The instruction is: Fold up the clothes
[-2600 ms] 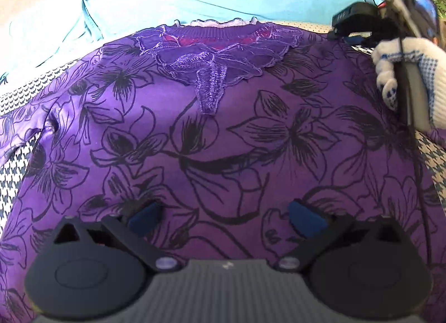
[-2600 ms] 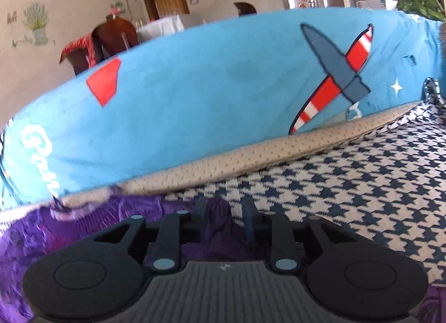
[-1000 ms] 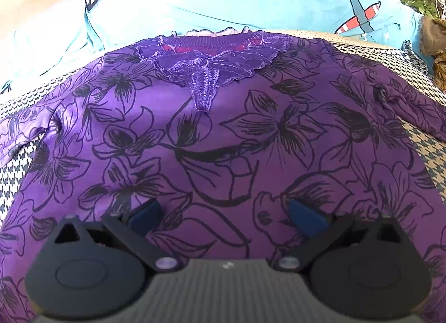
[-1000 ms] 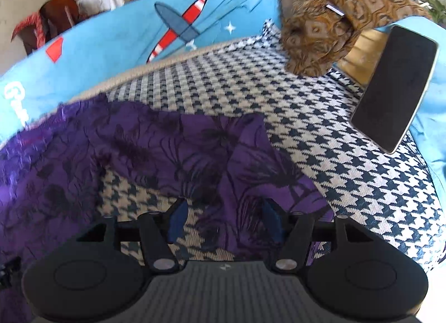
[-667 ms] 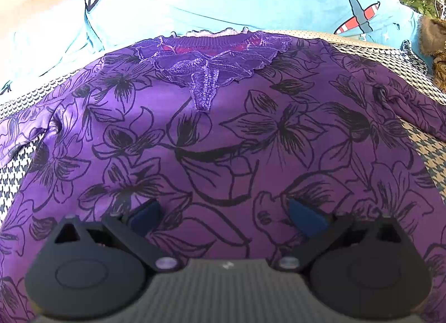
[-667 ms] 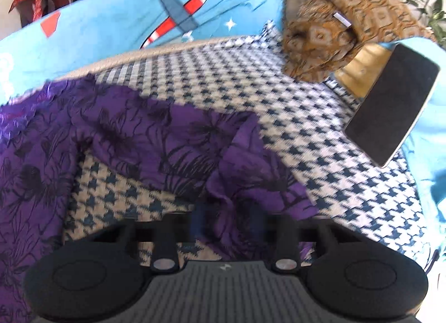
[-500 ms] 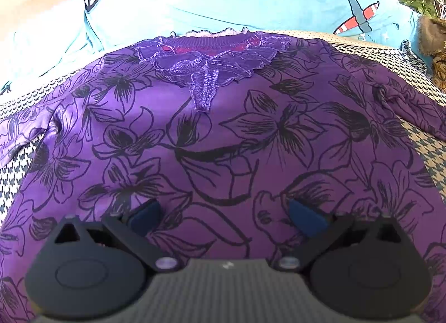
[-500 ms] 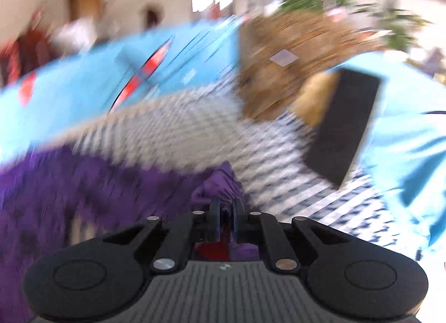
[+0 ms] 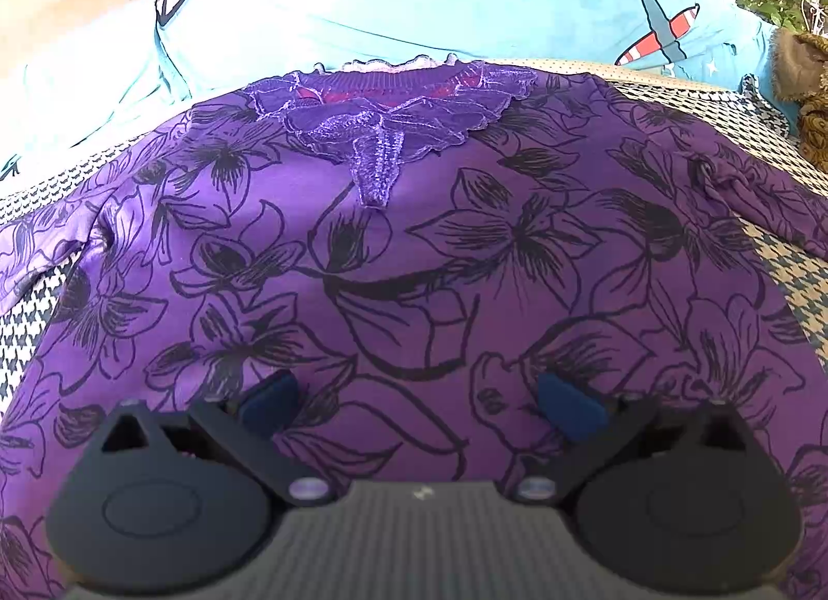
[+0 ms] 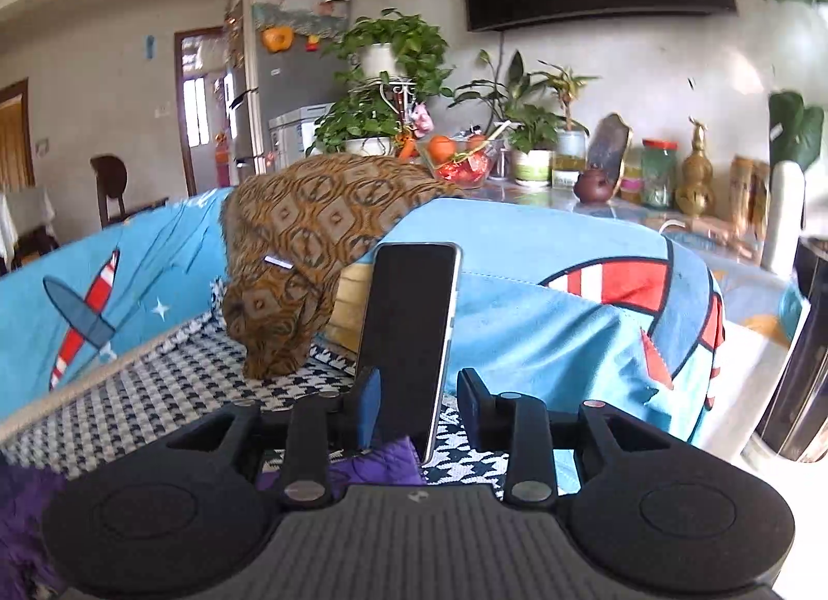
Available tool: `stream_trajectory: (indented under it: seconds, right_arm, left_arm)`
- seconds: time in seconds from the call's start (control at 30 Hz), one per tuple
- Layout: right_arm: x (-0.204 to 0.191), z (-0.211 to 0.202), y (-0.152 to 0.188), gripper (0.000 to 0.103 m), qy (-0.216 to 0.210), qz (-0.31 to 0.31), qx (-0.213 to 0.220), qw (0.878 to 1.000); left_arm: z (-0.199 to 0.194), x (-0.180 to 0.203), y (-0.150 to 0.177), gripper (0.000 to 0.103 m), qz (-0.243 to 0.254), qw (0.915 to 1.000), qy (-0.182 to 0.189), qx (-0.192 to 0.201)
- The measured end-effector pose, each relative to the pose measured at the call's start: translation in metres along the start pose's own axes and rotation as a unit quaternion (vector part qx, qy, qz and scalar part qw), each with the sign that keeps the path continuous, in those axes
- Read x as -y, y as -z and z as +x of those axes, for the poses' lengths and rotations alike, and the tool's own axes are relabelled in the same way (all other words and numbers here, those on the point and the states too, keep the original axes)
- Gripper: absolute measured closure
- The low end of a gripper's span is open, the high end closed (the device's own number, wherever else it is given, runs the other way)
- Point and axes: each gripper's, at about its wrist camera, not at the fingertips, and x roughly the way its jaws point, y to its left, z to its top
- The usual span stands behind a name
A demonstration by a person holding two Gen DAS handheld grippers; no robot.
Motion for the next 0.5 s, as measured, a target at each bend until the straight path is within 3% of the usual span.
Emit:
stream_trajectory:
  seconds: [0.1, 0.2, 0.3, 0.5]
  right_arm:
    - [0.002, 0.005, 0.000, 0.069, -0.052, 0.010, -0.032, 0.998]
    - [-0.017, 0.005, 0.010, 0.069, -0.121, -0.033, -0.064, 0.990]
    - [-0.042, 0.008, 0.023, 0.068, -0.198, -0.083, -0.112, 0.970]
    - [-0.096, -0.013, 0.061, 0.061, -0.271, -0.231, -0.114, 0.928]
  left_arm:
    - [0.000, 0.000, 0.001, 0.000, 0.001, 1.0000, 0.000, 0.001]
    - [0.000, 0.001, 0.001, 0.000, 0.002, 1.0000, -0.002, 0.003]
    - [0.000, 0.001, 0.002, 0.000, 0.002, 1.0000, -0.003, 0.004]
    - [0.000, 0.001, 0.002, 0.000, 0.002, 1.0000, -0.003, 0.004]
